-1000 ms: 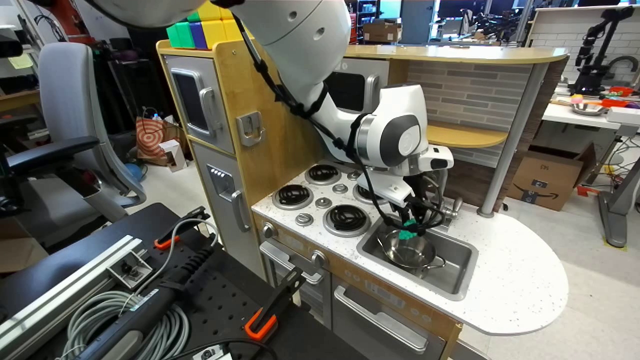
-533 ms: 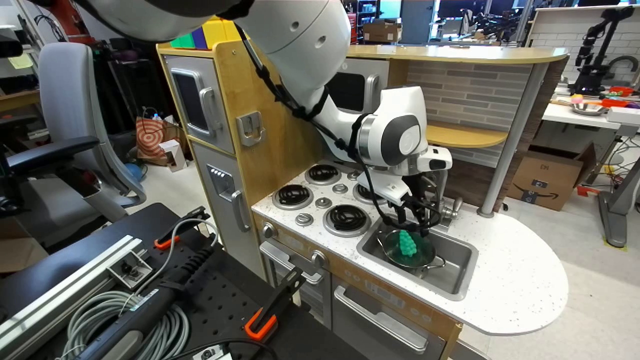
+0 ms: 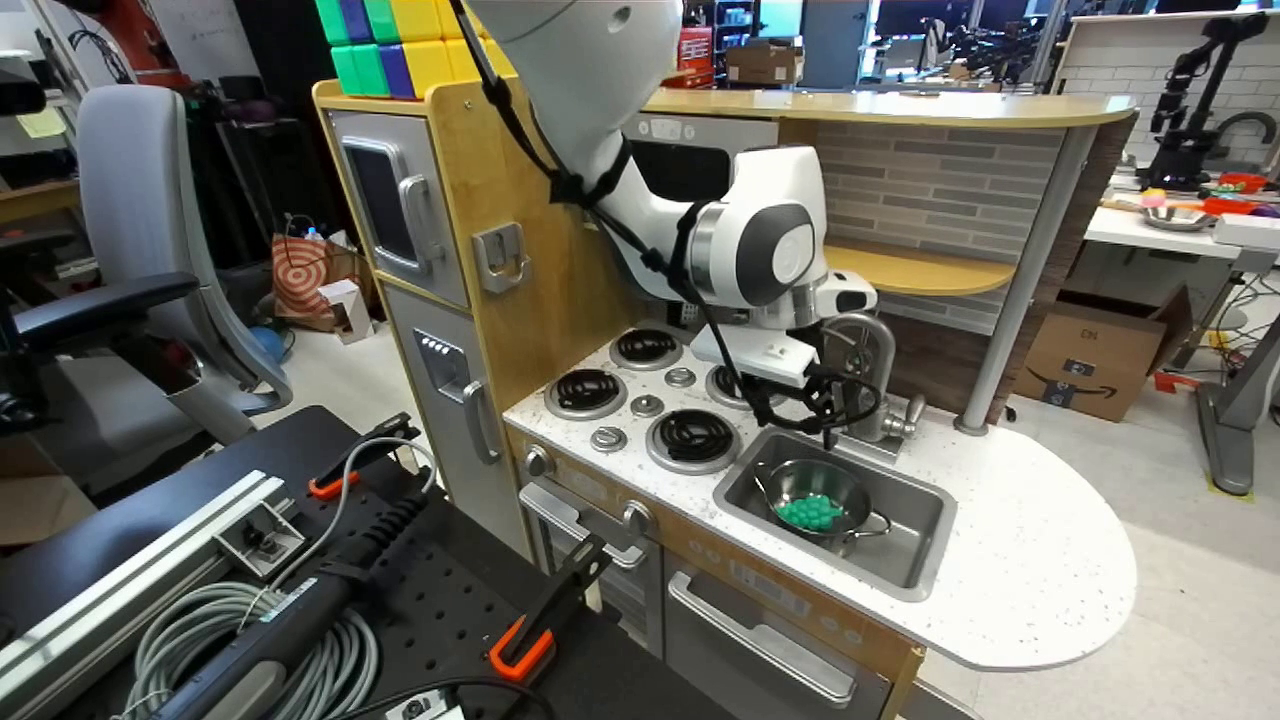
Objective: Put the green grapes inside the silver pot
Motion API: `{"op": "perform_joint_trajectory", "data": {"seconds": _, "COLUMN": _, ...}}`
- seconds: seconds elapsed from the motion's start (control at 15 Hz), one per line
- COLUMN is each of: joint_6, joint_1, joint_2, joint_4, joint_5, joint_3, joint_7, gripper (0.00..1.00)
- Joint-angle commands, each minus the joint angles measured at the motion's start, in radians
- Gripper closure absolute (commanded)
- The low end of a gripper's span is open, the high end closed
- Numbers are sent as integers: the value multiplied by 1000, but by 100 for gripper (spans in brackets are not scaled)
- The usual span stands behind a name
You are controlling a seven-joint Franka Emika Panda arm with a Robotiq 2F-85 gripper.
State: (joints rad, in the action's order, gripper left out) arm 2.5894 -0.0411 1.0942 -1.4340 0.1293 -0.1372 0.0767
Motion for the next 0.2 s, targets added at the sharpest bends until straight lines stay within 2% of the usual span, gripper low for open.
{"op": "perform_joint_trajectory", "data": {"seconds": 0.0, "joint_6": 169, "joint_1": -17, "joint_2": -182, "joint_4": -236, "joint_5": 33, "joint_3": 20, "joint_7": -122, "gripper": 0}}
{"op": "perform_joint_trajectory", "data": {"seconds": 0.07, "joint_6": 82, "joint_1": -1, "joint_2": -66, "joint_4": -81, "joint_5": 11, "joint_3": 0, "joint_7": -71, "gripper": 0}}
{"op": "perform_joint_trajectory", "data": {"seconds": 0.13, "joint_6": 111, "joint_1": -3, "joint_2": -99, "joint_4": -120, "joint_5": 14, "joint_3": 1, "joint_7": -89, "gripper": 0}}
